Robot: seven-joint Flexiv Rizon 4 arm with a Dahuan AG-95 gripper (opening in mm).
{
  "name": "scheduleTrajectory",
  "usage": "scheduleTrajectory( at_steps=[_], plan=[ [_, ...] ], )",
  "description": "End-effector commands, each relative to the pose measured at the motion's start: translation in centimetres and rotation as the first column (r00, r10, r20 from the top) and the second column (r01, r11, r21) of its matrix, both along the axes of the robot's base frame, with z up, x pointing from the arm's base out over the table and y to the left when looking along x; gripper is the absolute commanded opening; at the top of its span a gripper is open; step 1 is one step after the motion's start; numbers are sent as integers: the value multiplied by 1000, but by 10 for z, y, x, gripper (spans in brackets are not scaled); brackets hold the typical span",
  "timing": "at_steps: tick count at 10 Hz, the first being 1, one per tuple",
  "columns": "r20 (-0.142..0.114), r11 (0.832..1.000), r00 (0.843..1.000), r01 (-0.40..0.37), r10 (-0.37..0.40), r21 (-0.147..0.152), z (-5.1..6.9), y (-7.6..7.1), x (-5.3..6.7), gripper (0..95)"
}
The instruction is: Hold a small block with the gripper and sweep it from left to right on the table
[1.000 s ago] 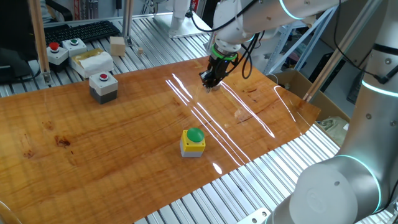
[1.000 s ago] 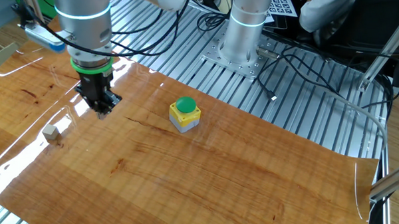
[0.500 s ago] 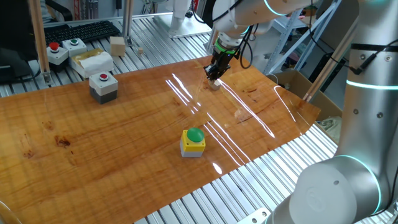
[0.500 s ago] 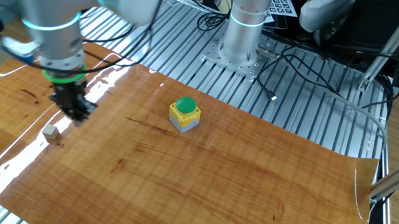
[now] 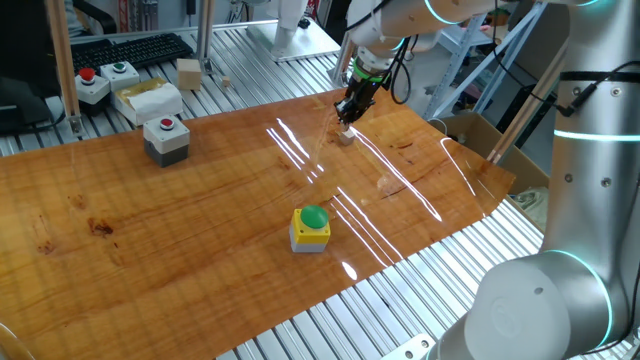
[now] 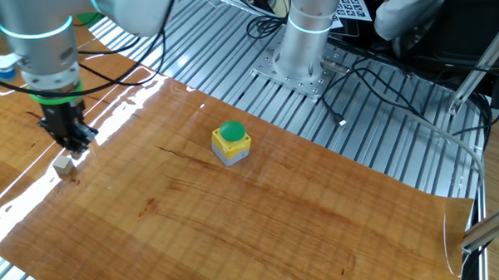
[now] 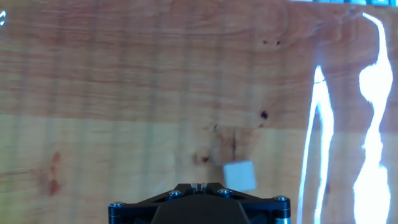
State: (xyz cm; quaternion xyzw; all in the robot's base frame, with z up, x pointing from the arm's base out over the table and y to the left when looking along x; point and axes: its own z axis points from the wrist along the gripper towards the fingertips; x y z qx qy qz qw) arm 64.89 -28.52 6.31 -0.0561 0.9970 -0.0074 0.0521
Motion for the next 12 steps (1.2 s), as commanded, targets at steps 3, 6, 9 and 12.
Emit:
scheduleTrajectory(
  at_steps=[3,6,9,12],
  plan=[
    [-1,1000,1000,-23,23,1,-2,-18,7,0],
    [-1,1000,1000,-24,24,3,-10,-23,8,0],
    [-2,999,999,-32,32,12,-17,-28,7,0],
    [-6,1000,1000,-23,23,14,-18,-29,7,190]
  ],
)
